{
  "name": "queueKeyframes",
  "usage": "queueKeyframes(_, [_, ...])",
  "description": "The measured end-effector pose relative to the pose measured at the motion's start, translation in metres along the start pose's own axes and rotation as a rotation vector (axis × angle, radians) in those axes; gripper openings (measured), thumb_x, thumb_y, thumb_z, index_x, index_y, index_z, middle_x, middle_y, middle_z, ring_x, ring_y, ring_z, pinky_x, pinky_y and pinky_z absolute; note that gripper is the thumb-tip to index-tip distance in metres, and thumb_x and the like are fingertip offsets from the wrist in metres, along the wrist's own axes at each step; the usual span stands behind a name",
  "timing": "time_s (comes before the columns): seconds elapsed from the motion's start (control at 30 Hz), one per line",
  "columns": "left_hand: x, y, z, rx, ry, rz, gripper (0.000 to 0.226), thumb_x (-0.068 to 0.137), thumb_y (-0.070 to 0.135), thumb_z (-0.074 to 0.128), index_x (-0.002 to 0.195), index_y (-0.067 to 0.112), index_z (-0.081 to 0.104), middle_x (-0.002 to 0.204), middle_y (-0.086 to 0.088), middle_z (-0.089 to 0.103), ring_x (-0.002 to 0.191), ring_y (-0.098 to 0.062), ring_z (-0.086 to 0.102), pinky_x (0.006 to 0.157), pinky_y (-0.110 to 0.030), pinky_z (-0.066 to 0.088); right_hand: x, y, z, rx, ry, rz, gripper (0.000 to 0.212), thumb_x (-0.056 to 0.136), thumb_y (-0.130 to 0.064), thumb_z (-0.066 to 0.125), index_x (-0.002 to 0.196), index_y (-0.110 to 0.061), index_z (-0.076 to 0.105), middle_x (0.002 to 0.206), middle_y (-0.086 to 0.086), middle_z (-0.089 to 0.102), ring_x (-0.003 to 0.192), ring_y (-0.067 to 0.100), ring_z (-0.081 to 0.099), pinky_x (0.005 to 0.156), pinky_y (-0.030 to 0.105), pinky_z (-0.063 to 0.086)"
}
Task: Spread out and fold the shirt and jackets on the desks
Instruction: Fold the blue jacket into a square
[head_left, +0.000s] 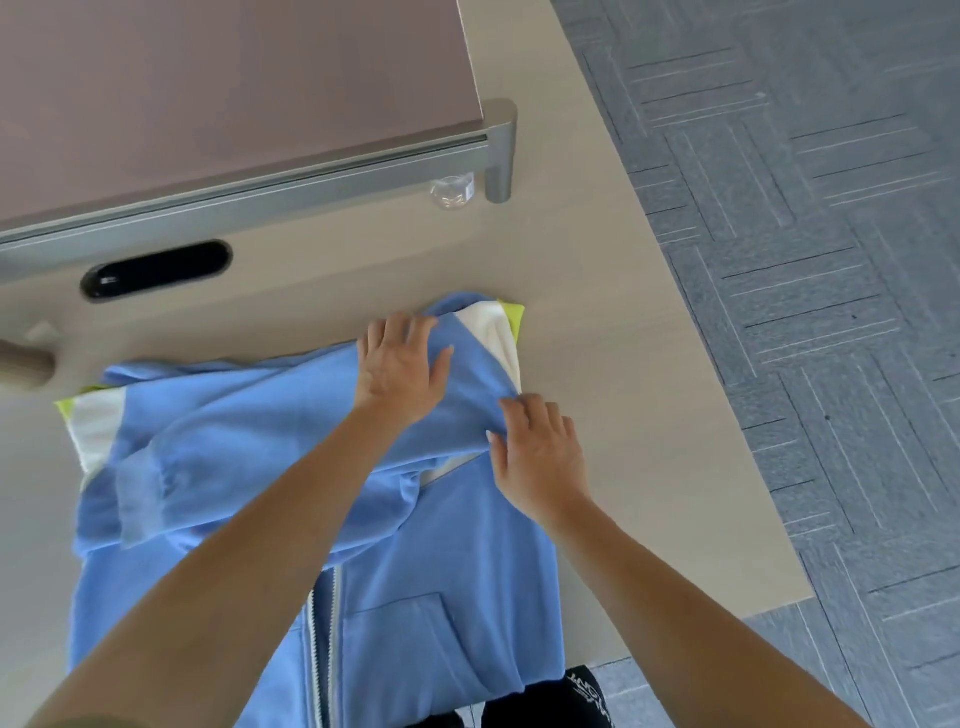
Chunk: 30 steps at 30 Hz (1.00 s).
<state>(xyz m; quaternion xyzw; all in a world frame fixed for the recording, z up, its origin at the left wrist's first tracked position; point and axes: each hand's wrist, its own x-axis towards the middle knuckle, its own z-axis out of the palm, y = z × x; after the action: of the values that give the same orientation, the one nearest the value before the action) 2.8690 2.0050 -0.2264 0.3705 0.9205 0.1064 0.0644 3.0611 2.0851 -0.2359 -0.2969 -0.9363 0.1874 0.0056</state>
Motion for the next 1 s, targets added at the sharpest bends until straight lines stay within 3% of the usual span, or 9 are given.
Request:
queueKeyframes(0.1, [-0.012, -0.027, -0.007, 0.042, -0.094, -0.134, 0.058, 0.093, 0.049, 0.054, 0.139, 0.017, 0.042, 0.137, -0.014, 0.043, 0.118, -0.041, 0.041, 0.1, -0.052, 0.034, 0.017, -0.008, 0.002, 0.004, -0.079, 0.259, 0.042, 0.097, -0.041, 0.053, 0.12, -0.006, 0.053, 0.113, 0.013, 0.055, 0.099, 0.035, 0.056, 0.078, 0.044, 0.048])
queueKeyframes(0.17, [-0.012, -0.037, -0.009, 0.065, -0.118, -0.144, 0.062, 0.093, 0.051, 0.057, 0.143, 0.017, 0.041, 0.14, -0.013, 0.043, 0.123, -0.041, 0.038, 0.102, -0.052, 0.03, 0.026, -0.003, -0.001, 0.037, -0.136, 0.315, 0.039, 0.101, -0.042, 0.045, 0.121, -0.009, 0.051, 0.118, 0.01, 0.054, 0.107, 0.033, 0.055, 0.084, 0.042, 0.047])
queueKeyframes(0.3, [-0.002, -0.032, -0.012, 0.054, -0.049, -0.038, 0.028, 0.098, 0.037, 0.056, 0.114, 0.016, 0.066, 0.11, -0.01, 0.064, 0.11, -0.037, 0.051, 0.093, -0.046, 0.03, 0.03, 0.006, -0.009, 0.202, -0.073, 0.312, 0.018, 0.101, -0.034, 0.047, 0.099, -0.017, 0.052, 0.105, 0.005, 0.057, 0.095, 0.03, 0.057, 0.071, 0.035, 0.04])
queueKeyframes(0.37, [0.005, -0.022, -0.014, -0.005, 0.049, 0.02, 0.018, 0.098, 0.028, 0.057, 0.104, 0.015, 0.068, 0.097, -0.008, 0.066, 0.097, -0.037, 0.056, 0.086, -0.043, 0.031, 0.03, 0.013, -0.013, 0.282, -0.019, 0.389, 0.018, 0.1, -0.033, 0.048, 0.087, -0.021, 0.046, 0.098, 0.003, 0.058, 0.088, 0.029, 0.057, 0.07, 0.035, 0.042])
queueKeyframes(0.5, [0.019, -0.001, -0.015, -0.025, -0.111, 0.011, 0.031, 0.101, 0.038, 0.05, 0.125, 0.019, 0.058, 0.119, -0.008, 0.058, 0.113, -0.033, 0.052, 0.097, -0.042, 0.031, 0.038, 0.025, -0.024, 0.341, -0.07, 0.591, 0.017, 0.094, -0.027, 0.047, 0.083, -0.017, 0.054, 0.092, 0.006, 0.065, 0.084, 0.032, 0.058, 0.071, 0.035, 0.047])
queueKeyframes(0.6, [0.014, -0.006, -0.015, 0.063, -0.183, -0.079, 0.052, 0.098, 0.052, 0.047, 0.138, 0.019, 0.045, 0.134, -0.011, 0.05, 0.122, -0.036, 0.045, 0.104, -0.047, 0.031, 0.062, 0.027, -0.031, 0.404, -0.017, 0.561, 0.022, 0.096, -0.033, 0.049, 0.093, -0.015, 0.061, 0.099, 0.009, 0.069, 0.093, 0.035, 0.062, 0.076, 0.036, 0.047])
queueKeyframes(0.8, [-0.048, -0.062, -0.025, 0.004, 0.038, -0.373, 0.058, 0.092, 0.045, 0.059, 0.137, 0.011, 0.046, 0.129, -0.021, 0.045, 0.115, -0.043, 0.042, 0.1, -0.054, 0.032, 0.147, 0.018, -0.028, 0.281, -0.161, 0.448, 0.041, 0.096, -0.047, 0.051, 0.113, -0.011, 0.061, 0.11, 0.011, 0.067, 0.103, 0.035, 0.063, 0.071, 0.034, 0.043])
queueKeyframes(0.9, [-0.089, -0.092, -0.019, -0.009, 0.02, -0.539, 0.062, 0.092, 0.045, 0.06, 0.138, 0.007, 0.043, 0.138, -0.025, 0.037, 0.123, -0.047, 0.037, 0.104, -0.058, 0.031, 0.168, 0.013, -0.032, 0.175, -0.236, 0.361, 0.03, 0.093, -0.039, 0.054, 0.1, -0.012, 0.064, 0.096, 0.008, 0.065, 0.089, 0.033, 0.062, 0.067, 0.031, 0.042])
queueKeyframes(1.0, [-0.124, -0.11, -0.009, -0.062, -0.039, -0.648, 0.072, 0.093, 0.052, 0.055, 0.148, 0.011, 0.032, 0.153, -0.021, 0.025, 0.139, -0.045, 0.026, 0.114, -0.059, 0.024, 0.183, 0.025, -0.044, 0.282, -0.234, 0.348, 0.015, 0.086, -0.019, 0.054, 0.072, -0.014, 0.058, 0.071, 0.001, 0.056, 0.072, 0.027, 0.054, 0.058, 0.028, 0.04])
